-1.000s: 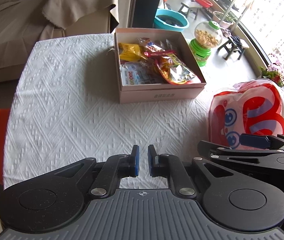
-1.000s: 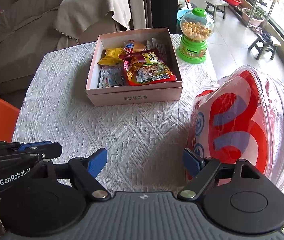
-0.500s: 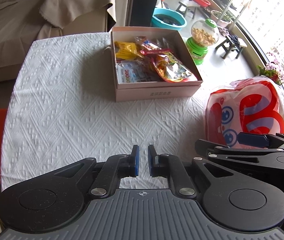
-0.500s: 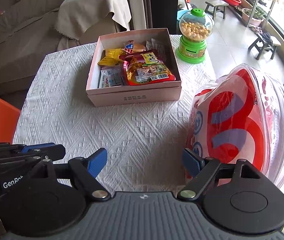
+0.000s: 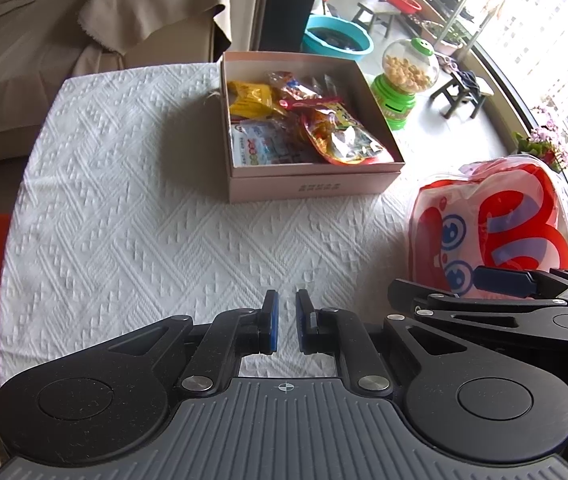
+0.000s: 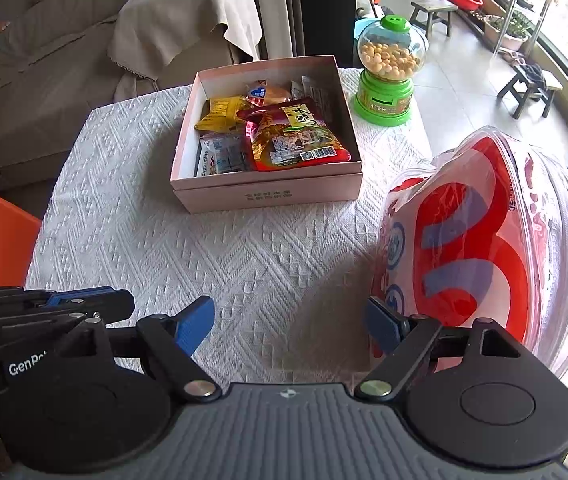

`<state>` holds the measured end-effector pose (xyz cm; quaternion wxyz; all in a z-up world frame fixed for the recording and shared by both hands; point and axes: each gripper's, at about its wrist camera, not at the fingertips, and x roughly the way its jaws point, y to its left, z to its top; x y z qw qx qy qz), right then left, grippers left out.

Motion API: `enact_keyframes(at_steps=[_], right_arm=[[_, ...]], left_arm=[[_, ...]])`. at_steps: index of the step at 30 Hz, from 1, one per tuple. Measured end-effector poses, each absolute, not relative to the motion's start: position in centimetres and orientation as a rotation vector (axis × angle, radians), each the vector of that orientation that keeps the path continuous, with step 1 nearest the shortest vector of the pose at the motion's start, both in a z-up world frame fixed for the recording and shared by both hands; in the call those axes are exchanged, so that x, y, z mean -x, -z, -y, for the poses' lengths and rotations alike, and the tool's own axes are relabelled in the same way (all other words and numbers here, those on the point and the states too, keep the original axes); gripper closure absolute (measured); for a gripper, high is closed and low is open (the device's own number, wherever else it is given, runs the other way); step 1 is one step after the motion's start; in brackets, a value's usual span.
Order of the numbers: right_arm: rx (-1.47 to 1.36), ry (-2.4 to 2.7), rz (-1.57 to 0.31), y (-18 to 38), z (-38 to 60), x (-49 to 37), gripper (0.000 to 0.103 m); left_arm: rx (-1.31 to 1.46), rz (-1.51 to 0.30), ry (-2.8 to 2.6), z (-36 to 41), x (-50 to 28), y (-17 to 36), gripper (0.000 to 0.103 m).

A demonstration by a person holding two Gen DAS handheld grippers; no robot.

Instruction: Organize snacks

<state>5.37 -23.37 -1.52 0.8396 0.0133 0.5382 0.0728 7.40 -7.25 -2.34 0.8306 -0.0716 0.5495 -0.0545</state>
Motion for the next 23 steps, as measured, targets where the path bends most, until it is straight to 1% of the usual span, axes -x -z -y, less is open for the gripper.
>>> enact_keyframes(at_steps=[23], right_arm=[[-0.035, -0.146, -1.143, 1.91, 23.35, -5.25, 0.02]], left_arm=[[0.158, -1.14, 0.114, 7.4, -6.92, 2.11, 0.092]])
